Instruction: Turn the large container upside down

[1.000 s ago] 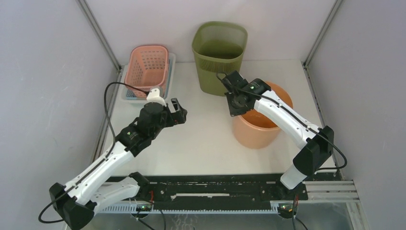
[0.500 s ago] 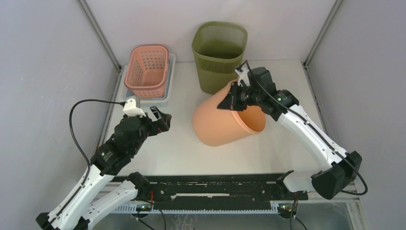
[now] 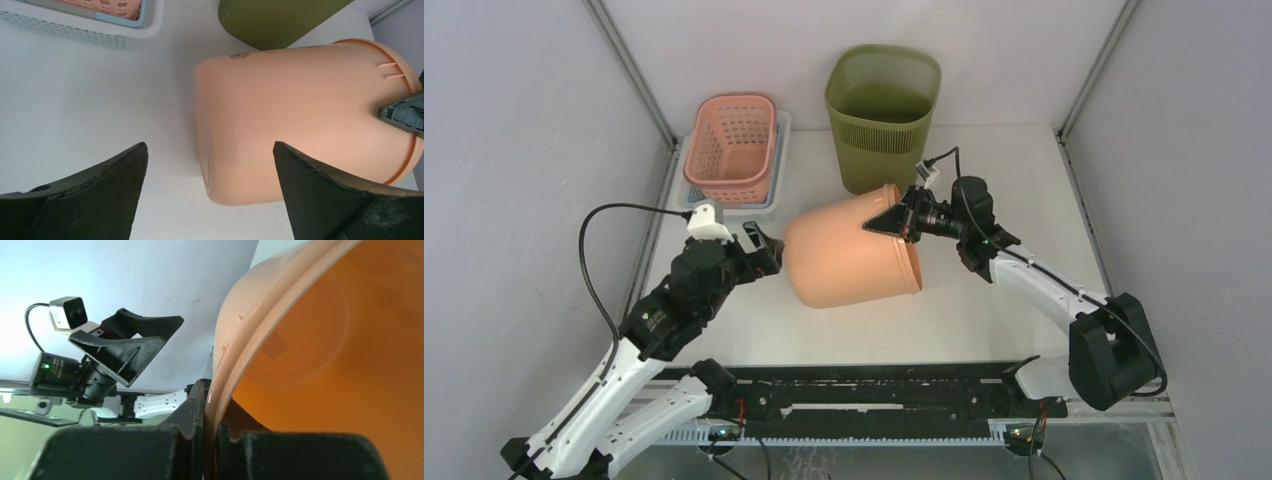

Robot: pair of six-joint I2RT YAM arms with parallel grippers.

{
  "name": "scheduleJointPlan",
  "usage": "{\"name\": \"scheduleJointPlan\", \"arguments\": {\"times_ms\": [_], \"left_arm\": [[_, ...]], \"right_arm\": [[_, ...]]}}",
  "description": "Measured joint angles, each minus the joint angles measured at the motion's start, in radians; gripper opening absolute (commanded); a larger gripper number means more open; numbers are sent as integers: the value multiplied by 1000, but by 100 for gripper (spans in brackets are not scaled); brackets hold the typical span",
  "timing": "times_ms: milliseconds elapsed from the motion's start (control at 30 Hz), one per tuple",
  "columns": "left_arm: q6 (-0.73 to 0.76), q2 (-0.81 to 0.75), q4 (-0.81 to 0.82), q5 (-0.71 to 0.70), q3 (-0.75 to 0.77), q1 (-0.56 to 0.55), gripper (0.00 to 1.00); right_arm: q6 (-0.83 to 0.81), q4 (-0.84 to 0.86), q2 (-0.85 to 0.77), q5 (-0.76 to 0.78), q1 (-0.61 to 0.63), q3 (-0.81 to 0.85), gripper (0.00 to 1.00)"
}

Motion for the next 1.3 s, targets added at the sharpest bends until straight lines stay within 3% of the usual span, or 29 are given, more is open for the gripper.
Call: {"name": "scheduleJointPlan", "arguments": {"times_ms": [133, 367, 467, 867, 1300], "left_arm": [[0, 0, 0, -1, -1, 0, 100], [0, -1, 0, -2, -1, 0, 100], [0, -3, -1, -2, -1, 0, 100], [-10, -87, -46, -28, 54, 0, 100], [-9, -146, -206, -148, 287, 0, 100]], "right_arm": [[97, 211, 52, -39, -17, -80, 0], [474, 858, 307, -102, -53, -193, 0], [587, 1007, 363, -101, -55, -187, 0], [757, 1121, 368, -133, -44, -88, 0], [827, 1159, 539, 116, 171, 36, 0]]}}
